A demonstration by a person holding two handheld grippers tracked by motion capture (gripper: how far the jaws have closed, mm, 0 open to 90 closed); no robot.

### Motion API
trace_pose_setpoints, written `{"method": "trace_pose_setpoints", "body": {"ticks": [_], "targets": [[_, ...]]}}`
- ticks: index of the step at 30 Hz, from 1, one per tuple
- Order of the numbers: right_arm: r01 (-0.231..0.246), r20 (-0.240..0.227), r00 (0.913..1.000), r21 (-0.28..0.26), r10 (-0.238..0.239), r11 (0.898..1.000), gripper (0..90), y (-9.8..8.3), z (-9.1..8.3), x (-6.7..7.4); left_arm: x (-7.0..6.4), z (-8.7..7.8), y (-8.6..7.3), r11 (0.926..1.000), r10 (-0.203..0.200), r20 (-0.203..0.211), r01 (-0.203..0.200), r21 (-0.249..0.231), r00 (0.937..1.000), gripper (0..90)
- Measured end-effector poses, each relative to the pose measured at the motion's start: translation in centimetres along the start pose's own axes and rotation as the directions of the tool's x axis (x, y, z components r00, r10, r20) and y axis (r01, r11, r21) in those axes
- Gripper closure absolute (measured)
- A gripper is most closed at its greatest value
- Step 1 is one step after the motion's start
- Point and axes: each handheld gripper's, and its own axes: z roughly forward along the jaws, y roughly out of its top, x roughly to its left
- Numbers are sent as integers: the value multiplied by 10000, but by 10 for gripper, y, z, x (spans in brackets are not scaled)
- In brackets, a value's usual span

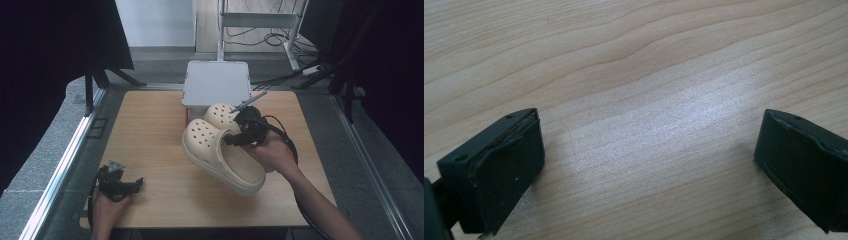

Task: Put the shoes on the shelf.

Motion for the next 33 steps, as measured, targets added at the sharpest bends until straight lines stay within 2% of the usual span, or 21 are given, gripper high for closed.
{"method": "trace_pose_setpoints", "body": {"ticks": [9,20,25,31,33], "targets": [[-402,711,9966,-160,413,9991,645,28,-2,-12,0,0,0,10000,-11,10,11,7,10000,0],[-1102,1322,9849,-198,1119,9937,646,67,15,-24,0,0,0,10000,15,22,-15,39,10000,0],[-1678,1668,9711,-304,1705,9853,647,84,22,-33,0,-1,0,10000,28,61,-29,60,10000,0],[-2340,2107,9483,-416,2375,9713,646,100,32,-44,0,0,0,10000,54,43,-55,55,10000,0],[-2605,2251,9380,-446,2637,9645,646,105,34,-47,0,0,0,10000,54,48,-54,58,10000,0]]}}
